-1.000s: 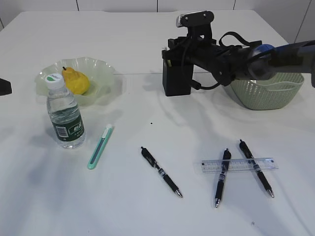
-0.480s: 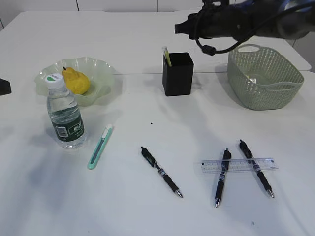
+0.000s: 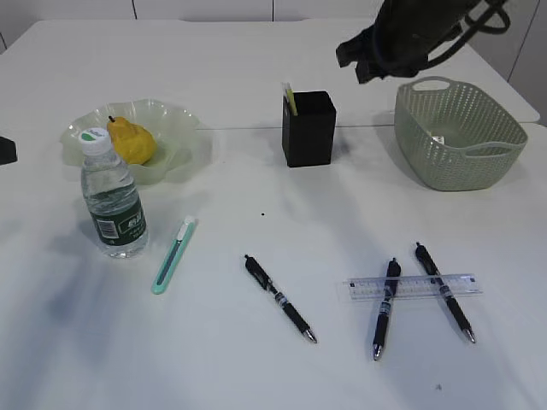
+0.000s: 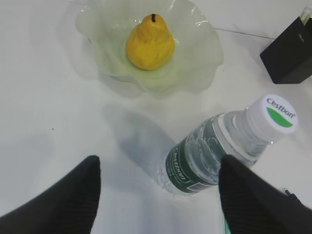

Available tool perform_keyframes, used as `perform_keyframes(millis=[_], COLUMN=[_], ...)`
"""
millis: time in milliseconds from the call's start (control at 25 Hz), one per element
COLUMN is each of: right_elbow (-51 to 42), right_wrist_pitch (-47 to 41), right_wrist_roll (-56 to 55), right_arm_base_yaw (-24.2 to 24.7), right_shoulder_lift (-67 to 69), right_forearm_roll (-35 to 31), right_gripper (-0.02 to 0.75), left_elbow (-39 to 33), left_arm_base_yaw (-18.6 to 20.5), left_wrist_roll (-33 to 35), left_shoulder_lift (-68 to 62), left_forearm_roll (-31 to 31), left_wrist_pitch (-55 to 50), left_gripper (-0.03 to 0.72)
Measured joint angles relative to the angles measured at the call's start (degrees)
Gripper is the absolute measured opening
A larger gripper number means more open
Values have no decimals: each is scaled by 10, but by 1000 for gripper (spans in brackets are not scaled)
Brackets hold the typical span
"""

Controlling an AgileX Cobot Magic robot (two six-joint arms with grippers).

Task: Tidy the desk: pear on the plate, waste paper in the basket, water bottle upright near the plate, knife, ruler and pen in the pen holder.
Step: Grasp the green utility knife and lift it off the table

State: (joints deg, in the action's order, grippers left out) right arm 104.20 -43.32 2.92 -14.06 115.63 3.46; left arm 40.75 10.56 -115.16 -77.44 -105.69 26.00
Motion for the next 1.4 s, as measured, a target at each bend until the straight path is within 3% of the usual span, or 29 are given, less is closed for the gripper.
perform_keyframes(millis=[200,440,720,1000,1240,1400], right_elbow=[0,0,0,0,0,0], right_wrist_pitch=[-138,-230,-252,-259,-259,-258], right_wrist_roll=[50,55,55,53,53,53], right_arm_base_yaw=[0,0,0,0,0,0], right_shoulder_lift=[-9,-62,-100,-100,-100,-100], right_forearm_roll=[-90,-102,-102,-102,-102,-102], right_gripper=[243,251,251,252,252,252], left_elbow=[0,0,0,0,0,0], left_arm_base_yaw=[0,0,0,-1,-31,-33], left_wrist_roll=[0,30,50,140,245,276], left_shoulder_lift=[0,0,0,0,-17,-30], left_forearm_roll=[0,0,0,0,0,0], left_wrist_pitch=[-8,-31,-82,-152,-207,-215], left_gripper=[538,538,538,538,538,538])
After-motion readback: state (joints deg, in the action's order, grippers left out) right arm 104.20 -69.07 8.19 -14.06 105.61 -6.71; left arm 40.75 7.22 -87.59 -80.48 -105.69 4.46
